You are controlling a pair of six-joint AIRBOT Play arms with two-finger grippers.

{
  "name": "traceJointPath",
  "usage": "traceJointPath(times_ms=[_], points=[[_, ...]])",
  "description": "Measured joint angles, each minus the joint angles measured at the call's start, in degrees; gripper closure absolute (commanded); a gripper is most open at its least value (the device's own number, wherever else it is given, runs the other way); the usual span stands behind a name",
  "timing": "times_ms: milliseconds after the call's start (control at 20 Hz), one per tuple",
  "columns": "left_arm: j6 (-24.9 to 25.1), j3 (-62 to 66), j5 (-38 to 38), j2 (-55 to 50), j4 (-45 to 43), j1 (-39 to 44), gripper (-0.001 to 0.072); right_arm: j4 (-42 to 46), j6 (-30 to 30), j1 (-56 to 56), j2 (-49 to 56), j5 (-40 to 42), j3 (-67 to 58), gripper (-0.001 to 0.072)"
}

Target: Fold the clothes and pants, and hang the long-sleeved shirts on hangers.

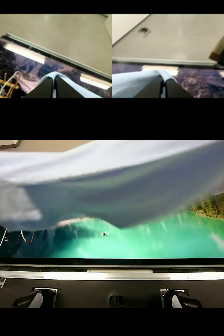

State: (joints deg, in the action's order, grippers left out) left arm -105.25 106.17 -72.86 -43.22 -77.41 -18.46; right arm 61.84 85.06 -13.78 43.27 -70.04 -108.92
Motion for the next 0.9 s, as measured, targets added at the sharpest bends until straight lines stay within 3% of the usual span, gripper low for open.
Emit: traceJointPath(times_ms=[150, 400, 700, 900], points=[[-1.2, 0.5, -2.6, 0.6, -1.3, 0.0, 0.0694, 7.1, 5.4, 0.0, -2.3, 0.0, -0.5, 0.0675], [3.7, 0.7, -4.9, -7.5, 6.6, 0.2, 0.0694, 11.1, 9.1, 0.0, 6.6, -6.2, -0.7, 0.0674], [10.4, 0.7, -5.1, -30.6, 11.5, 6.1, 0.0693, 11.2, 7.3, 0.0, 29.7, -9.9, -0.7, 0.0674], [12.7, 0.7, 0.6, -49.2, 9.5, 10.8, 0.0694, 9.0, 5.7, 0.1, 45.9, -7.9, -0.7, 0.0674]])
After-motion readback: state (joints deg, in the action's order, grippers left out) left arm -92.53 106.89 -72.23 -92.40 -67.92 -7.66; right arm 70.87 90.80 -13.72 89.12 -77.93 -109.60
